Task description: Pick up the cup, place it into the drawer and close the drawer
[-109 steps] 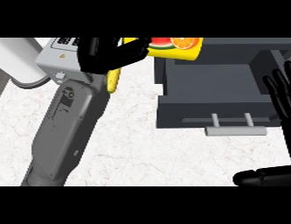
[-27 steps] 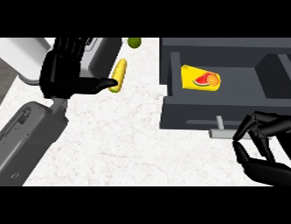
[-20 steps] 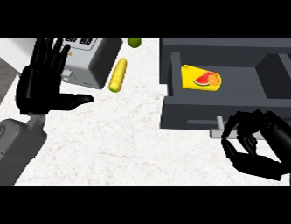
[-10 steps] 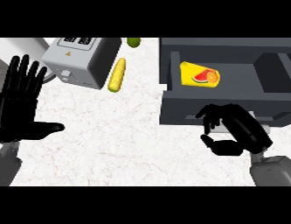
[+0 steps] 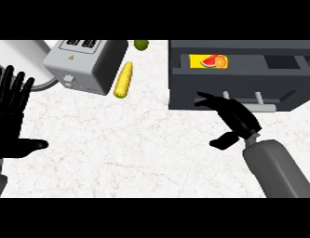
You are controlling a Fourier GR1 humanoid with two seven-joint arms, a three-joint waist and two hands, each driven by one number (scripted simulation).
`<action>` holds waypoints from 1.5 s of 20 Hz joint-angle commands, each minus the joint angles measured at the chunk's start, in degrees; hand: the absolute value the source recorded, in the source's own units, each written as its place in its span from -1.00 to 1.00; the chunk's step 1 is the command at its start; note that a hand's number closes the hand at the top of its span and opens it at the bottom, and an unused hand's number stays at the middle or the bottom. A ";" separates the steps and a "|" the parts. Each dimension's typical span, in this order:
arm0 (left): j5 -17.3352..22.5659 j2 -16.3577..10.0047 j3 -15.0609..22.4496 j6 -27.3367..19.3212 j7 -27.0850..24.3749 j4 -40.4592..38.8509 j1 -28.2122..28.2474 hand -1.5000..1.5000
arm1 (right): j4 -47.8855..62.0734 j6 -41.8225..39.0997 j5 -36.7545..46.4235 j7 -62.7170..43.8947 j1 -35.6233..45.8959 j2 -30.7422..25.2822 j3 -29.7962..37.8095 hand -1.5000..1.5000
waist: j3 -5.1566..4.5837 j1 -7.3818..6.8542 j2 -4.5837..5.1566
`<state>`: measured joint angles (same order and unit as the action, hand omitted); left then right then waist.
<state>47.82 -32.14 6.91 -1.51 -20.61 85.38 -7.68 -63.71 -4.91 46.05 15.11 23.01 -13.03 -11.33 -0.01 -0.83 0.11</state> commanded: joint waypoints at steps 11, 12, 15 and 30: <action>-0.37 0.90 -5.52 9.41 1.35 -4.71 0.39 -1.00 | 40.48 6.16 -0.95 13.89 22.90 1.49 11.21 -1.00 | 0.10 -1.35 0.73; -3.27 4.39 -3.04 7.60 -1.98 -2.86 2.95 -1.00 | 42.15 4.51 -0.84 14.75 25.09 -0.14 11.53 -1.00 | 0.11 -1.64 0.73; -2.13 2.25 -4.66 9.39 -0.11 -3.75 1.50 -1.00 | 46.44 3.85 -0.55 15.26 29.01 -1.55 12.51 -1.00 | 0.14 -2.58 1.18; -5.14 4.21 -3.54 10.60 -1.59 -5.38 0.30 -1.00 | 54.02 2.26 -1.04 19.40 34.13 -7.71 15.21 -1.00 | 0.24 -4.47 2.22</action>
<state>43.64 -28.69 2.82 8.67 -21.31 80.21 -7.29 -12.10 -6.41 45.03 38.85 54.12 -17.94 2.26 -0.28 -4.17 0.44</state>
